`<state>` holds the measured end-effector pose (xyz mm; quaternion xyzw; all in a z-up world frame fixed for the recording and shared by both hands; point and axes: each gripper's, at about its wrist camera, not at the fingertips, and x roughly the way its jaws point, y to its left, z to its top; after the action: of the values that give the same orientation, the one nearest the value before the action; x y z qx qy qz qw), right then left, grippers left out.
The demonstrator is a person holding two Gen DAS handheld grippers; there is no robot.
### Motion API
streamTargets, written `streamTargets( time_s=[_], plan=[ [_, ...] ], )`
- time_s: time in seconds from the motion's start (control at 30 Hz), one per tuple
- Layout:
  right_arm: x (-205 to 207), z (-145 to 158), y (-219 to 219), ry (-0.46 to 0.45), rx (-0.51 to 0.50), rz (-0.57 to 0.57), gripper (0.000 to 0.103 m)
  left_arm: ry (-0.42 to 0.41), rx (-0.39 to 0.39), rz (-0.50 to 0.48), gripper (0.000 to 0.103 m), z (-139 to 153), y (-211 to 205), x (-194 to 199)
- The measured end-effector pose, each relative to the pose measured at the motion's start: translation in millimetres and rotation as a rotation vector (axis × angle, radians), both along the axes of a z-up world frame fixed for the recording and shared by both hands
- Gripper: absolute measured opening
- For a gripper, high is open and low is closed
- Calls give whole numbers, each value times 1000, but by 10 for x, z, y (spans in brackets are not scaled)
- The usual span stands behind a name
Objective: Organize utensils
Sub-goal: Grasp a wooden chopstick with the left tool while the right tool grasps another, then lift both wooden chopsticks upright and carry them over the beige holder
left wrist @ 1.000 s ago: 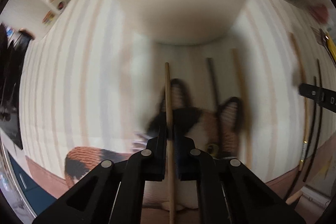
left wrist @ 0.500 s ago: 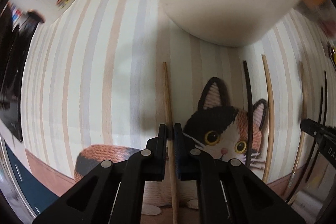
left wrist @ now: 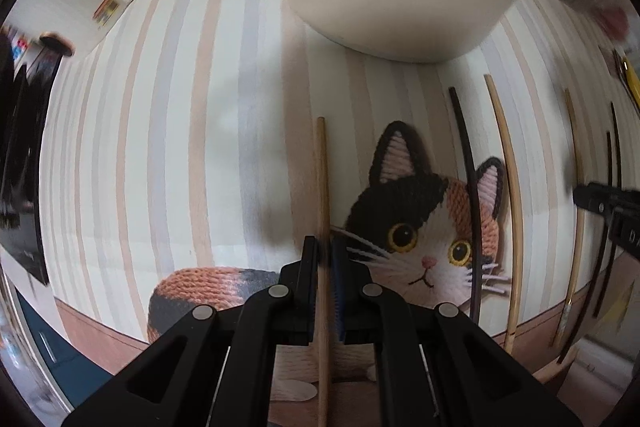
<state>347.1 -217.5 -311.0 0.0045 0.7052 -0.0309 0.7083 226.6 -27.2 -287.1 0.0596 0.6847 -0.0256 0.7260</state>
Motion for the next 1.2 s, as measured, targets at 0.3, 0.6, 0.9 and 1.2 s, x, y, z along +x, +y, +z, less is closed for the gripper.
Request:
streamTargets(
  time_s=[0.3, 0.6, 0.9, 1.2],
  plan=[
    [-64, -126, 94, 36, 74, -20, 7, 14, -19, 57, 5, 38, 103, 40],
    [-8, -144, 209, 47, 51, 0, 8, 26, -34, 31, 6, 9, 294, 162],
    [169, -140, 334, 53, 14, 13, 8, 32, -50, 36, 5, -18, 359, 310],
    [85, -74, 344, -9, 9, -30, 7, -81, 44, 29, 4, 190, 267, 312]
  ],
)
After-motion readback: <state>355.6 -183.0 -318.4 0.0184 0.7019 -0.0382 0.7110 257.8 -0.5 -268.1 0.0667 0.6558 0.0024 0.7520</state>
